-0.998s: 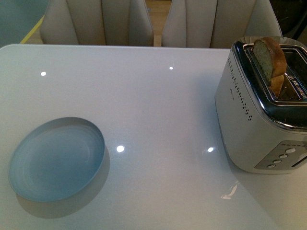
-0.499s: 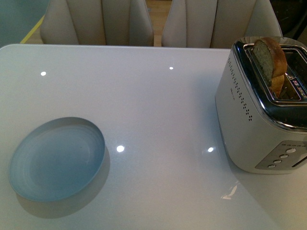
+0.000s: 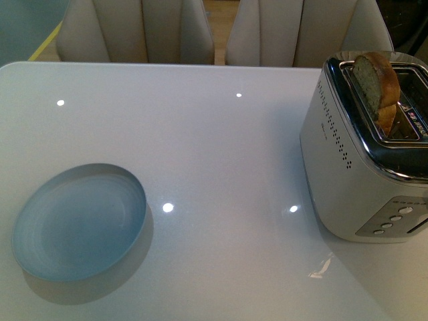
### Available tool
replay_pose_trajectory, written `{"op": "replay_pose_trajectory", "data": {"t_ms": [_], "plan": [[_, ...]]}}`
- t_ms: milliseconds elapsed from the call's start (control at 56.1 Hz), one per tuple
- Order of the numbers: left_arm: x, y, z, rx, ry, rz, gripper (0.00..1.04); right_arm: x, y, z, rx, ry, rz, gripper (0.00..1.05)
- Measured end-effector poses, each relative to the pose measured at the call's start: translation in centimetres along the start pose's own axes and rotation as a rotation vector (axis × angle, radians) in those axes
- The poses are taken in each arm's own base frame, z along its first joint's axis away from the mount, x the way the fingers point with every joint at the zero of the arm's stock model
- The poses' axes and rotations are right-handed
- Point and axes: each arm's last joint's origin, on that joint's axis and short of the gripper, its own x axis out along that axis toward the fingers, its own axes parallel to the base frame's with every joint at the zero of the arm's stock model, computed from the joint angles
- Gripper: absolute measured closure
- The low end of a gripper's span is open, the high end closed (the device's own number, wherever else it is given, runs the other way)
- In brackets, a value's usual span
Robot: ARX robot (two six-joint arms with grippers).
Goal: Left arm holds plate, right arm toasts bread
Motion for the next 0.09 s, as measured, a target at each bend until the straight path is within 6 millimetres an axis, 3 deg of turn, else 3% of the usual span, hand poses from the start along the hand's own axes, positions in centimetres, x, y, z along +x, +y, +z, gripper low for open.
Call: {"op": "replay_pose_trajectory", "data": {"t_ms": [89], "plan": [[0.0, 0.0, 0.0, 0.0, 0.0, 0.0, 0.07, 0.0, 0.0, 0.0, 0.0, 0.0, 0.0, 0.09]]}}
